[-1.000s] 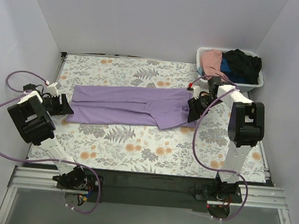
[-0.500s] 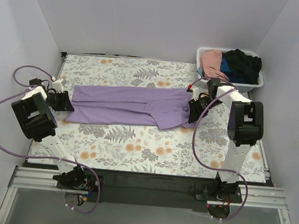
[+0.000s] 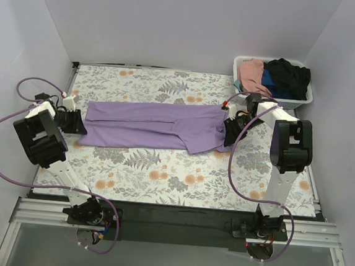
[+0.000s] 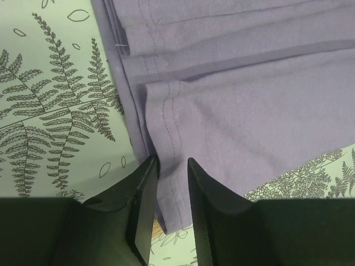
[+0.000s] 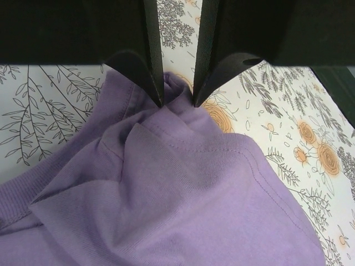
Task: Fold and stack the t-shirts
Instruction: Fold the tshirt
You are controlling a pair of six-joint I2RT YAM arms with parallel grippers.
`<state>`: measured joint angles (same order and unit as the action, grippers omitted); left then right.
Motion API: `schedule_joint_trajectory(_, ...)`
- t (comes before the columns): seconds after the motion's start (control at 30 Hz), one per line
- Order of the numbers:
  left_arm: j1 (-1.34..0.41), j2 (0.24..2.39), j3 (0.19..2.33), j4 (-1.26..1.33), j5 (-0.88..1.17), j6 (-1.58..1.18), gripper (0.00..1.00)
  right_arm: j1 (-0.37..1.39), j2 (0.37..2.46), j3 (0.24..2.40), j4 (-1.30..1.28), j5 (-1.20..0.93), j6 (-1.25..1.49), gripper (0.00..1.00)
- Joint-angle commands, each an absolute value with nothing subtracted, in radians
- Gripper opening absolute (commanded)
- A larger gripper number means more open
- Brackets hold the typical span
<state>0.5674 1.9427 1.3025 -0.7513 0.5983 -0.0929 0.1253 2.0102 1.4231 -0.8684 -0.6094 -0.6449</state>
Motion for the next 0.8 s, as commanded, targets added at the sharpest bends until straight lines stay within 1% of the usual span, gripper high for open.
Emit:
schedule_joint_trajectory(0.0,0.568,1.901,1.296,-0.767,0.592,-0.081,0.27,0.126,2.014,1.416,-0.897,-0.63,-0.666,0.33)
schedule_joint_trajectory(0.03,0.568,1.904,1.299,-0.77,0.592,-0.081,0.27,0.126,2.014,1.416,-0.899,-0.63,-0.664,0.33)
schedule_joint_trajectory(0.07,0.568,1.904,1.298,-0.772,0.595,-0.081,0.18,0.126,2.016,1.414,-0.899,-0.63,-0.666,0.27)
schedule_joint_trajectory(0.13,0.566,1.901,1.302,-0.772,0.598,-0.08,0.11,0.126,2.014,1.413,-0.9,-0.632,-0.667,0.22)
schedule_joint_trajectory(0.17,0.568,1.896,1.305,-0.781,0.6,-0.08,0.03,0.126,2.014,1.411,-0.902,-0.63,-0.67,0.14)
schedule_joint_trajectory(0.2,0.568,1.893,1.31,-0.788,0.601,-0.08,0.0,0.126,2.013,1.411,-0.903,-0.63,-0.669,0.09)
schedule_joint_trajectory(0.23,0.568,1.89,1.324,-0.796,0.598,-0.08,0.0,0.124,2.013,1.411,-0.905,-0.626,-0.67,0.04)
schedule_joint_trajectory(0.27,0.569,1.887,1.33,-0.813,0.597,-0.078,0.0,0.126,2.01,1.411,-0.905,-0.624,-0.669,0.01)
schedule_joint_trajectory(0.5,0.604,1.884,1.41,-0.907,0.528,-0.048,0.0,0.11,1.985,1.427,-0.905,-0.574,-0.64,0.01)
schedule_joint_trajectory(0.63,0.62,1.897,1.402,-0.887,0.489,-0.041,0.0,0.107,1.977,1.431,-0.908,-0.552,-0.64,0.01)
schedule_joint_trajectory(0.77,0.618,1.927,1.379,-0.85,0.509,-0.072,0.0,0.107,1.994,1.436,-0.913,-0.56,-0.635,0.01)
